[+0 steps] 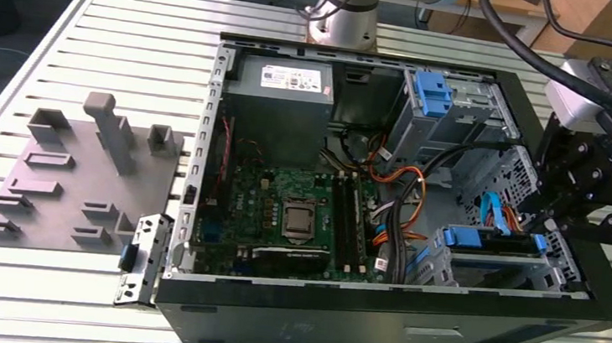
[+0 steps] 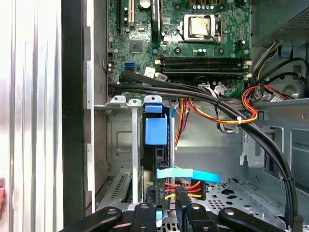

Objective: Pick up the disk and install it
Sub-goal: 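Insert the second disk wire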

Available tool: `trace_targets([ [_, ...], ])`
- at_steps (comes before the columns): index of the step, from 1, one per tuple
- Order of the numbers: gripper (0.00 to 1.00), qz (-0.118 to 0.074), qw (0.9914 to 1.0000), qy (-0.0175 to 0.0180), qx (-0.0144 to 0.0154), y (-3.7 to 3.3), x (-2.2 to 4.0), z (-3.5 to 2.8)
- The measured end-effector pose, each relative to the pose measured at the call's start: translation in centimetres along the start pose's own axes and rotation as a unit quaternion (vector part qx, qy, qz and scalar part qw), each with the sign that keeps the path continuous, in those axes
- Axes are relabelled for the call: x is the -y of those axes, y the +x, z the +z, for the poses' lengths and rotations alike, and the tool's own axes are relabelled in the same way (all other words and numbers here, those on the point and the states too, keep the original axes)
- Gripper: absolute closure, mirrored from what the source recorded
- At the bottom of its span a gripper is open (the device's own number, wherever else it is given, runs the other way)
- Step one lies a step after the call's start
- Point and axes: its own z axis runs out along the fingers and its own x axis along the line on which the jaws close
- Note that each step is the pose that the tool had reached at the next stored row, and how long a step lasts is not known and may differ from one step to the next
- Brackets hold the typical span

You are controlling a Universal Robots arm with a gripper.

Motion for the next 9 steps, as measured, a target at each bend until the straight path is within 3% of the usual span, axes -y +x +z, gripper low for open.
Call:
trace_targets([
  [9,0.70,0.000,1.00000,0.0000,0.0000,-0.01,0.00,-0.31],
])
